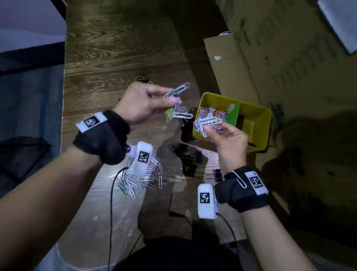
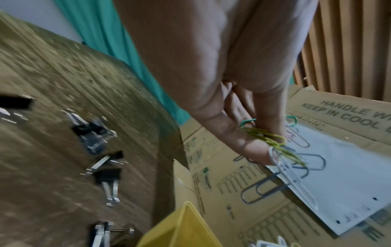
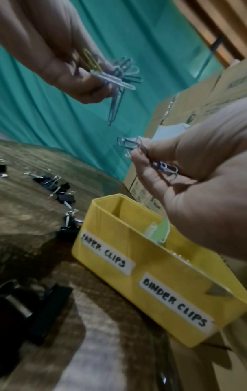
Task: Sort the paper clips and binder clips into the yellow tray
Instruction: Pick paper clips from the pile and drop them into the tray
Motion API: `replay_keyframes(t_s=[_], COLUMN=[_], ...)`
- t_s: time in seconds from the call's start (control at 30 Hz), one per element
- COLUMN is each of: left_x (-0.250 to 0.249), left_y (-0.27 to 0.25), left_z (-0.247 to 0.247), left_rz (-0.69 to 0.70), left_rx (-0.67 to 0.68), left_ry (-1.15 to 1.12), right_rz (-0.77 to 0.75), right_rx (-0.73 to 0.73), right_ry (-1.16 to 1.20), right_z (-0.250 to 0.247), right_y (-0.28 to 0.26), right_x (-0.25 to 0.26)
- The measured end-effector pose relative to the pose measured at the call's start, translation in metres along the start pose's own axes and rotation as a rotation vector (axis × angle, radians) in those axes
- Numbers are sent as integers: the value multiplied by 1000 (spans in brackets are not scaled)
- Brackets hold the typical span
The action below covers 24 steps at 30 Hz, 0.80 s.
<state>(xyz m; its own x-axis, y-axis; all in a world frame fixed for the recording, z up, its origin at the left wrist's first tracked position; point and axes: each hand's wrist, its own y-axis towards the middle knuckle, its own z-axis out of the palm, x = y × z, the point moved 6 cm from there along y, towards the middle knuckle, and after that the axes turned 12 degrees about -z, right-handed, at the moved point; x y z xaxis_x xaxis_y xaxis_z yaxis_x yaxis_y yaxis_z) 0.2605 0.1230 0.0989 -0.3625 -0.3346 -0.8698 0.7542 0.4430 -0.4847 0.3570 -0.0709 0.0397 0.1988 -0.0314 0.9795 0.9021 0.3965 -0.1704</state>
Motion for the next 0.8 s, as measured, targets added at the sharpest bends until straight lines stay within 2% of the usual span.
replay_keyframes(t_s=[0.13,0.27,0.3,0.37,0.43,0.47,0.57,0.67,0.7,0.8], left_x=[-11,20,29,41,41,39,28,33,39,78], left_y=[39,74,81,89,92,91,82,70,65,47], left_z=[46,78,83,92,101,102,94,59,44,5], left_rz=[-23,-116,-134,-131,-58,-21,54,39,43,130], left_rx=[8,-61,-74,-57,17,52,37,-48,-62,-67], left_ry=[9,155,263,662,1043,1129,1127,840,817,1126], right_rz=[-32,-21,-30,-98,-144,-143,-155,-261,-316,-463], right_rx=[-152,-214,-193,-77,67,131,281,338,351,430], right_ry=[-23,-263,-394,-690,-866,-915,-978,-981,-969,-850], right_z=[-21,-30,-29,-20,-8,-3,8,19,25,46], right_y=[27,55,60,68,70,71,67,54,46,13], right_x=[12,6,4,5,5,4,-2,-2,-1,0])
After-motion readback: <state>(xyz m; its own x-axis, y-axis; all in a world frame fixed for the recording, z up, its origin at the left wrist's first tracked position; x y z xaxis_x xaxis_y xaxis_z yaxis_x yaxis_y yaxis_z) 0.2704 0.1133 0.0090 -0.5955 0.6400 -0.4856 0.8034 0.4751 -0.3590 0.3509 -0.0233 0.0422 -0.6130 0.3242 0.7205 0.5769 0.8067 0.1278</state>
